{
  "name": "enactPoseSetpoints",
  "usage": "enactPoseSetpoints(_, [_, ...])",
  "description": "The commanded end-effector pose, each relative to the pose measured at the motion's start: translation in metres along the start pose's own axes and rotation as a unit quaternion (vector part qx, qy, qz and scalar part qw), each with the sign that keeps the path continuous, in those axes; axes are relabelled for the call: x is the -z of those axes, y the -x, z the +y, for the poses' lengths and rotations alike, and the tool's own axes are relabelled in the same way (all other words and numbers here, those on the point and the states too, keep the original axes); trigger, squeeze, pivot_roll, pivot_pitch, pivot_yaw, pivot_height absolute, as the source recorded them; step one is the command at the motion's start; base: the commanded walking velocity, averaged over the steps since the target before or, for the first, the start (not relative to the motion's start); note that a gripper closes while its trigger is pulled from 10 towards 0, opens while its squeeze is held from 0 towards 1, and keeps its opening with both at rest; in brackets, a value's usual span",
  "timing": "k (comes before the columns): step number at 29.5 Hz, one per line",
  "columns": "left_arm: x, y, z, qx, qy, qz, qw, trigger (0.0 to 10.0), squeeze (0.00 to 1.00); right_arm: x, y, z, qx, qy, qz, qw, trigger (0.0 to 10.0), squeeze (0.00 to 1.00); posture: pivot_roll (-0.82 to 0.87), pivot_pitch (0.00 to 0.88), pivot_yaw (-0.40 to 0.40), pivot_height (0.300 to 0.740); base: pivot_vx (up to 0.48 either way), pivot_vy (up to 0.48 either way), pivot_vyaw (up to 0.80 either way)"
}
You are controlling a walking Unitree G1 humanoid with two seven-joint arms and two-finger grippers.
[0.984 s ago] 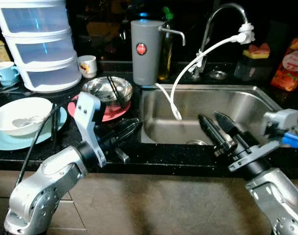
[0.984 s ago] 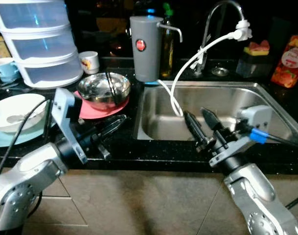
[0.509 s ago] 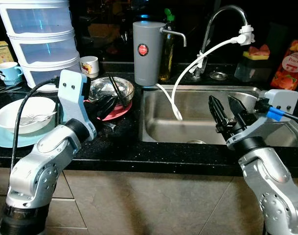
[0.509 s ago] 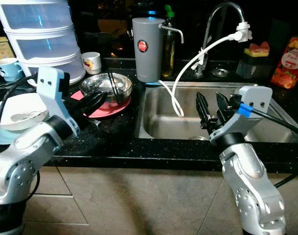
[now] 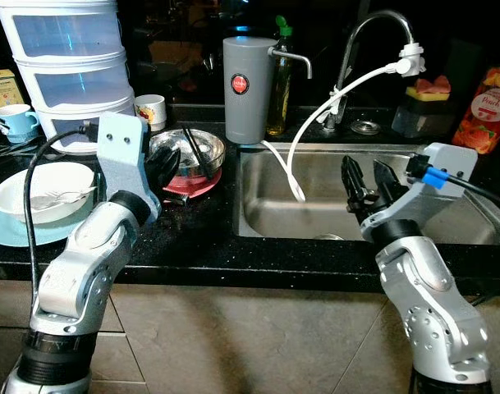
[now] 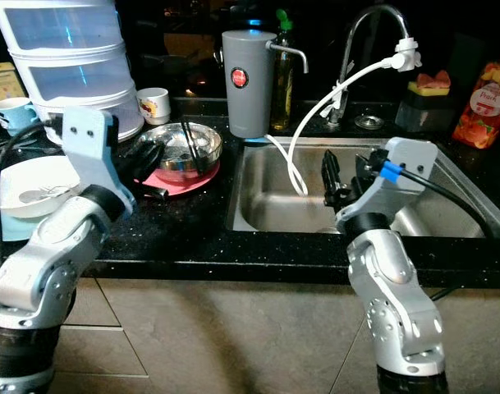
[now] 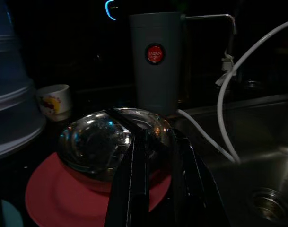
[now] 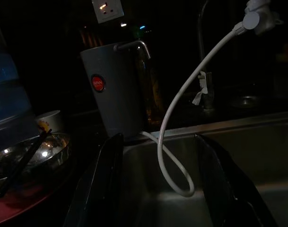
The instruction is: Kitchen organization
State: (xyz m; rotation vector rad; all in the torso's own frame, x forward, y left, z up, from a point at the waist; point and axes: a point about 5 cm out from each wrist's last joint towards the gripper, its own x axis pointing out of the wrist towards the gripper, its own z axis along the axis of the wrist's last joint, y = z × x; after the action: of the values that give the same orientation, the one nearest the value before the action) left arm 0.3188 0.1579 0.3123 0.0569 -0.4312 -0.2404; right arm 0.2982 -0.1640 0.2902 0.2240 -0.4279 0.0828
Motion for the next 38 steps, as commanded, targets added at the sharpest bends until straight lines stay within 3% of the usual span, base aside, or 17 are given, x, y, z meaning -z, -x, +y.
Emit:
enactPoseSetpoints(1, [0.004, -0.003, 0.001, -0.009, -0.005, 0.007, 1.000, 10.0, 0.00, 0.006, -0.001, 0.001, 0.004, 0.001, 0.005, 1.000, 10.0, 0.00, 0.00, 0.114, -0.037, 0.740, 0.000, 0.000, 0.00])
enactPoseSetpoints(10, [0.022, -0.006, 0.001, -0.033, 0.009, 0.034, 0.999, 10.0, 0.00, 0.027, 0.006, -0.001, 0.014, -0.002, 0.039, 0.999, 10.0, 0.00, 0.00, 0.123, -0.038, 0.740, 0.000, 0.000, 0.00])
enactPoseSetpoints(17, [0.025, -0.007, 0.003, -0.043, 0.013, 0.032, 0.998, 10.0, 0.00, 0.030, 0.006, -0.002, 0.016, -0.004, 0.041, 0.999, 10.0, 0.00, 0.00, 0.123, -0.038, 0.740, 0.000, 0.000, 0.00])
enactPoseSetpoints(21, [0.025, -0.007, 0.003, -0.050, 0.015, 0.034, 0.998, 10.0, 0.00, 0.030, 0.007, -0.002, 0.015, -0.005, 0.042, 0.999, 10.0, 0.00, 0.00, 0.123, -0.038, 0.740, 0.000, -0.480, 0.00])
enactPoseSetpoints(38, [0.027, -0.008, 0.002, -0.050, 0.030, 0.034, 0.998, 10.0, 0.00, 0.031, 0.009, -0.002, 0.012, -0.004, 0.042, 0.999, 10.0, 0.00, 0.00, 0.128, -0.042, 0.740, 0.000, 0.000, 0.00])
